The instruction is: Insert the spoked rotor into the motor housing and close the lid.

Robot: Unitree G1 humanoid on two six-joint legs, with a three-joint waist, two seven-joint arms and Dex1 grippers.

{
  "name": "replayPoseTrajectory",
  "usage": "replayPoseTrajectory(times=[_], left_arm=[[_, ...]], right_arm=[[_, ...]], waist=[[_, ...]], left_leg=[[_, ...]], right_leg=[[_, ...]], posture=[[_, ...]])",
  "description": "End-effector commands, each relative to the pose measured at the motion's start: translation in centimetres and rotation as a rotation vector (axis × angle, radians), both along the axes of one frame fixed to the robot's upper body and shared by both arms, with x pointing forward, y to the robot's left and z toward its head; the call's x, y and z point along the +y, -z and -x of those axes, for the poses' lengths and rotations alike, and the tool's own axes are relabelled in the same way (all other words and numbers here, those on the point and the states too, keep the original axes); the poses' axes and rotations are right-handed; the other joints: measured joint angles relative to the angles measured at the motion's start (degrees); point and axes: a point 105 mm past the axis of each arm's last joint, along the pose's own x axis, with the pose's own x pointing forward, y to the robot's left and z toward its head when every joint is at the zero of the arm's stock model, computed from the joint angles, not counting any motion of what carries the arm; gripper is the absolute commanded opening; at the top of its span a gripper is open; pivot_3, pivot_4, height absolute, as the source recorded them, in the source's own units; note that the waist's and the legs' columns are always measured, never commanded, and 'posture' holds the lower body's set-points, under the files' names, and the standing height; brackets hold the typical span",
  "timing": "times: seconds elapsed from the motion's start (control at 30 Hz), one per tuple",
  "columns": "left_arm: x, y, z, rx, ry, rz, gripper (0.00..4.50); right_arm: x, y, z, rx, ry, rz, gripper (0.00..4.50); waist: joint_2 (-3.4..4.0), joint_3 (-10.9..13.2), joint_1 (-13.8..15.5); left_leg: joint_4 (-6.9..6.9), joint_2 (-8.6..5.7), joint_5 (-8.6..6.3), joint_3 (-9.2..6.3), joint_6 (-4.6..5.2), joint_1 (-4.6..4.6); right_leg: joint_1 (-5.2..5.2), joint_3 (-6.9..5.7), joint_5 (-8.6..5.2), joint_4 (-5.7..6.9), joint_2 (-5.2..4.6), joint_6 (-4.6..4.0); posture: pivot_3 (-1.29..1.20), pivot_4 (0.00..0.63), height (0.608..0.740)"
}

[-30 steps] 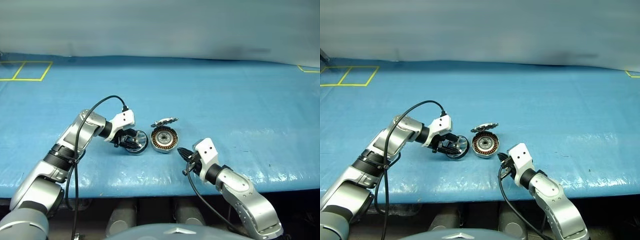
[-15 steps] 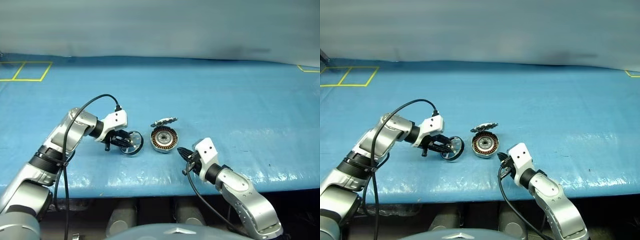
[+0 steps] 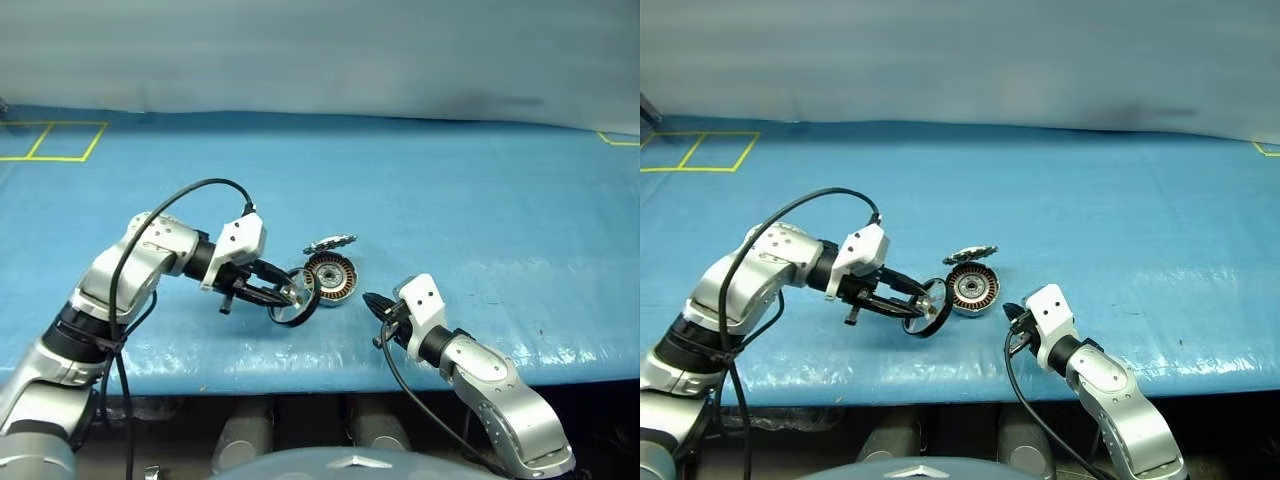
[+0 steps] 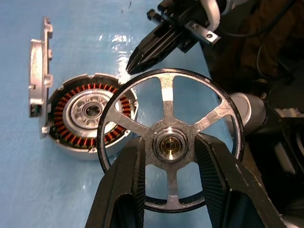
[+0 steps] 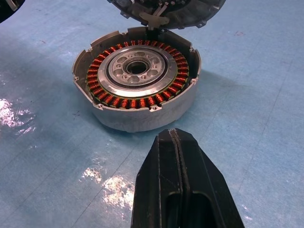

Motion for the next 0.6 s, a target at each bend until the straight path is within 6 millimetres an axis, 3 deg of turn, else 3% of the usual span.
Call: replayPoseTrajectory(times=[0.03,0.3,0.6], left_arm=[[-1.4,-0.2,-0.9,-0.058,0.02,-0.002,1.3],[-3.7,1.1,-3.2,-0.103,0.016,-0.04,1.3],[-4.6,1.2,-5.0,-0.152,-0.025,-0.047,1.3]], right_arm=[[-0.1,-1.2,-0.1,-0.042,-0.002,-0.005,0.0],[-0.3,-1.2,0.1,-0.045,0.018,-0.008,0.0],[-0.4,-1.1,0.3,-0.044,0.036,-0.015,0.0]], waist=[[-0.01,0.0,0.13],[-0.01,0.0,0.03],[-0.01,0.0,-0.03]], left_leg=[[0.02,-0.01,0.0,0.0,0.0,0.0],[0.04,-0.02,0.0,0.01,0.01,-0.01],[0.04,-0.02,0.0,0.0,0.01,-0.01]], right_leg=[[0.02,0.0,0.0,0.0,0.0,0.01],[0.01,0.02,0.02,0.01,0.01,0.03],[0.01,0.02,0.04,0.01,0.0,0.07]], posture=[[0.0,0.15,0.74],[0.0,0.15,0.74],[0.0,0.15,0.74]])
